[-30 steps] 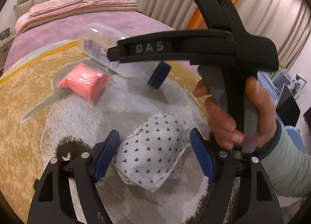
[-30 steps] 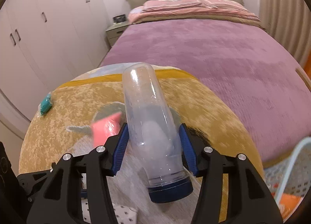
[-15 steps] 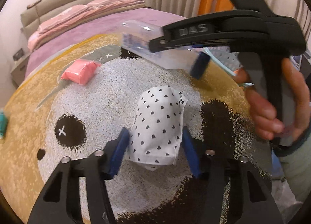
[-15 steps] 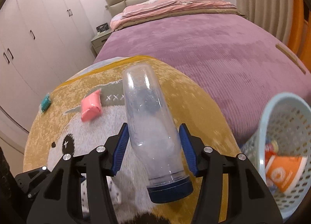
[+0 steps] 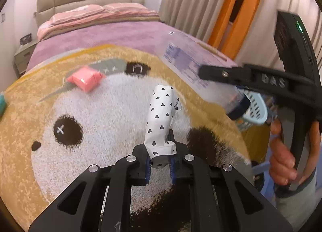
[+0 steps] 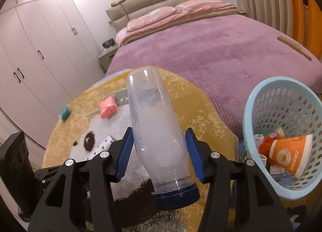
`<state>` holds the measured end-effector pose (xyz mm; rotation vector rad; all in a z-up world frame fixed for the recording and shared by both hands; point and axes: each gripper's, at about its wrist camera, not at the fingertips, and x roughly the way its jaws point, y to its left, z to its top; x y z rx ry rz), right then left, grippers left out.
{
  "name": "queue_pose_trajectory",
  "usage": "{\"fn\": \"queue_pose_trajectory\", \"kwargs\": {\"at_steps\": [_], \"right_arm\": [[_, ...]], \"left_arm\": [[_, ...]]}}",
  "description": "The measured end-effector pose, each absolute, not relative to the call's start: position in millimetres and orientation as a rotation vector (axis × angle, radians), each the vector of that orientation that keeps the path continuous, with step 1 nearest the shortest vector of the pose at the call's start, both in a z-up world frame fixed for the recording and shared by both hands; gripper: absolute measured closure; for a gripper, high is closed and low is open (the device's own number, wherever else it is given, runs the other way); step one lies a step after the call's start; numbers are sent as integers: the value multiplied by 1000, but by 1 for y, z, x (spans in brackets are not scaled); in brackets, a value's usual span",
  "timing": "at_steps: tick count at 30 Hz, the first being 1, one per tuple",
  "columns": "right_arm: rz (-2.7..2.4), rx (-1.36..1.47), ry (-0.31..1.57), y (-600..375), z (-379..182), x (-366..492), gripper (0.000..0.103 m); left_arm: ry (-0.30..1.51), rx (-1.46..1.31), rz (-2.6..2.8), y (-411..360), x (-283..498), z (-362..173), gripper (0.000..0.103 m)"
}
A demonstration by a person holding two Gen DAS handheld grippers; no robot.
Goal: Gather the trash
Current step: 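Carry the napkin and bottle over the blue basket and open both tools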
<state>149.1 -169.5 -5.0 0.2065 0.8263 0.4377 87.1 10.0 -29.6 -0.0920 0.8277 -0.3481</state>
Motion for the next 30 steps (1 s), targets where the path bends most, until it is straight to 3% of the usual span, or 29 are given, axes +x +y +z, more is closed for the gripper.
{"fn": "queue_pose_trajectory", "kwargs": {"at_steps": [18, 30], "right_arm": [[154, 292, 684, -286, 37, 134, 54], [-23, 428, 764, -363, -1, 164, 54]], "left_arm": [[729, -81, -481, -80, 130, 24, 91], [852, -134, -590, -173, 193, -17, 91]]}}
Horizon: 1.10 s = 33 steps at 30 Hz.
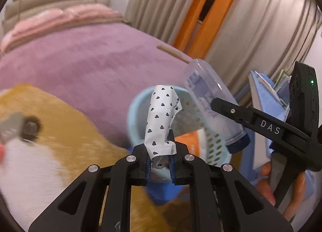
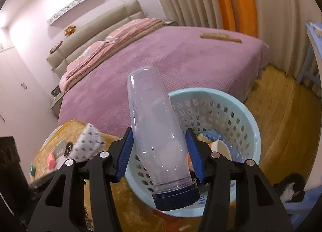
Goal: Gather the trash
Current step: 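Carry the napkin and bottle over the blue basket and open both tools, then move both open tools back toward the rug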
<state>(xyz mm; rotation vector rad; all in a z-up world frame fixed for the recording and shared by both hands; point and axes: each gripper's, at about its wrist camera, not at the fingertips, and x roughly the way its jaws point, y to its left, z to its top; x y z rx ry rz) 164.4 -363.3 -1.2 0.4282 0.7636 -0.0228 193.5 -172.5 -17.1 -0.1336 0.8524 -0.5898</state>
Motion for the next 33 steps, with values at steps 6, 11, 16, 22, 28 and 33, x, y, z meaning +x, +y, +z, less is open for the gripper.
{"fn": "queue_pose_trajectory", "kwargs": {"at_steps": [6, 11, 16, 22, 28, 33], "right_arm": [[-58, 524, 830, -389, -28, 178, 54], [-72, 555, 864, -395, -41, 186, 52], [-66, 565, 863, -400, -45, 186, 46], [-42, 540, 826, -393, -32, 174, 44], [-11, 481, 793, -368, -10, 163, 44], [58, 440, 765, -338, 10, 156, 44]], "left_arm": [[935, -166, -602, -204, 214, -38, 90], [959, -182, -582, -215, 219, -47, 73], [926, -209, -608, -210, 214, -45, 43], [883, -235, -641, -196, 202, -35, 31], [850, -254, -653, -171, 185, -22, 31], [825, -291, -615, -139, 174, -11, 29]]}}
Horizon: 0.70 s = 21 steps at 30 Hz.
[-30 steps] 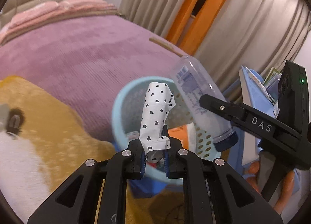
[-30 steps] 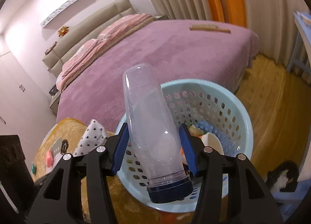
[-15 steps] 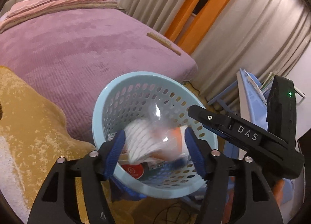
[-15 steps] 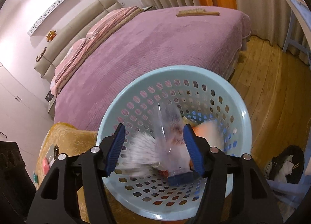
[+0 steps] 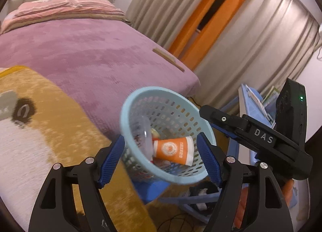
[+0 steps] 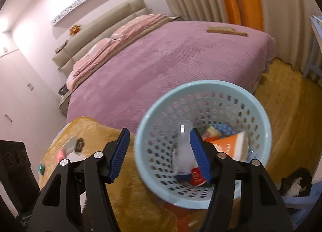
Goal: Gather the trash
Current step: 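Move both open tools back toward the rug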
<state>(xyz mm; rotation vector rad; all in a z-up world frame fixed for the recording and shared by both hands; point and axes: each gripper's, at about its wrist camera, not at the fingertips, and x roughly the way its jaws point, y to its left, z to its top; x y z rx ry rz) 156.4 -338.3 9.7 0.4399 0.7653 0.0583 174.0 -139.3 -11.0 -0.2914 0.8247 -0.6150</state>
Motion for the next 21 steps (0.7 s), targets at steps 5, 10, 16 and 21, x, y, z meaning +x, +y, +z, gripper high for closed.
{"fn": "queue_pose_trajectory", "kwargs": {"at_steps": [5, 10, 16, 21], "right_arm": [[123, 396, 739, -302, 29, 151, 44], [197, 345, 736, -256, 38, 149, 44], [300, 258, 744, -183, 41, 153, 44], [391, 218, 771, -129, 32, 159, 44]], "left_arm": [[785, -307, -564, -101, 158, -2, 26], [737, -310, -445, -47, 139, 5, 22], [709, -312, -291, 16, 121, 10, 19], [689, -325, -122, 86, 106, 13, 19]]}}
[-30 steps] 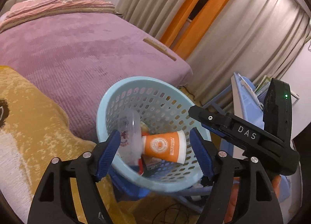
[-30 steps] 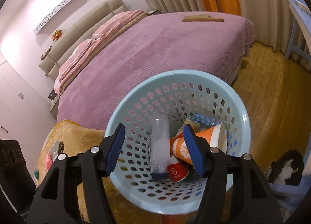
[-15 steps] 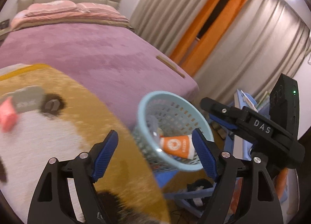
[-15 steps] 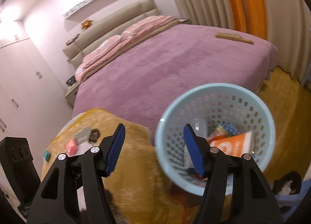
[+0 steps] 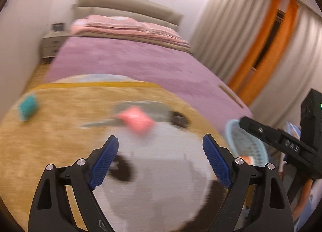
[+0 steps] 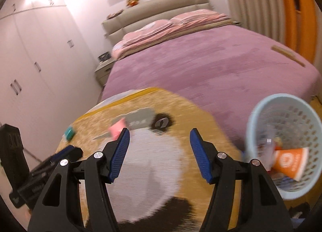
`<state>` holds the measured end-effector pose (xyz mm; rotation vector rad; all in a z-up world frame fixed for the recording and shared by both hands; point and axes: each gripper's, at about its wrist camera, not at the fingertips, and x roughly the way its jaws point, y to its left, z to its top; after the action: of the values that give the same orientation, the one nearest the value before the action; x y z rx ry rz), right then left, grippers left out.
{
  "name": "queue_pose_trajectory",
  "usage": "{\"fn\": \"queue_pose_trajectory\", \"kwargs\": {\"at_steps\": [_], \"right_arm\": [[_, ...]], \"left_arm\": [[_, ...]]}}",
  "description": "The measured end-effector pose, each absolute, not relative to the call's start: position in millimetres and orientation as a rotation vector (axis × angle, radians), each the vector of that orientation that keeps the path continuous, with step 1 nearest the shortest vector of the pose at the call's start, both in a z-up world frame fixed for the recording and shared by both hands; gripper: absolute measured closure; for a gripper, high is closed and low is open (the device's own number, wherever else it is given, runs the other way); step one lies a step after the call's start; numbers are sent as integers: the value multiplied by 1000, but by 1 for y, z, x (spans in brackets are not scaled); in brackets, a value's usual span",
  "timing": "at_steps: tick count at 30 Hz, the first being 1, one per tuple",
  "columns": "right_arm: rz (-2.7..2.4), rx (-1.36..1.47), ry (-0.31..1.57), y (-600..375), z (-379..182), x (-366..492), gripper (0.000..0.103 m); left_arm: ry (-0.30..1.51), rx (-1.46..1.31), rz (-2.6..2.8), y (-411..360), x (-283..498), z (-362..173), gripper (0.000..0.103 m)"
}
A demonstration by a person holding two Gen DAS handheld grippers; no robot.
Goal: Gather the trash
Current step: 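Move both open tools back toward the rug, then grasp the teal plastic bag with the left tool while the right tool grasps the pink bag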
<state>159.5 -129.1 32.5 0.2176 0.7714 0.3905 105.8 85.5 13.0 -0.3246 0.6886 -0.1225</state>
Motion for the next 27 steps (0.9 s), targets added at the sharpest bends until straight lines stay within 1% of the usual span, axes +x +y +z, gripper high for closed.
{"fn": "queue_pose_trajectory", "kwargs": {"at_steps": [8, 17, 23, 27], "right_arm": [[460, 72, 817, -54, 7, 176, 44], [456, -93, 860, -4, -29, 202, 44], [450, -148, 892, 10, -49, 218, 44], [449, -190, 900, 17, -55, 224, 44]], "left_arm": [[674, -347, 96, 184, 97, 10, 19], [702, -352, 238, 259, 109, -8, 19], [754, -295, 243, 286, 133, -22, 19], [792, -266, 220, 291, 150, -33, 19]]}}
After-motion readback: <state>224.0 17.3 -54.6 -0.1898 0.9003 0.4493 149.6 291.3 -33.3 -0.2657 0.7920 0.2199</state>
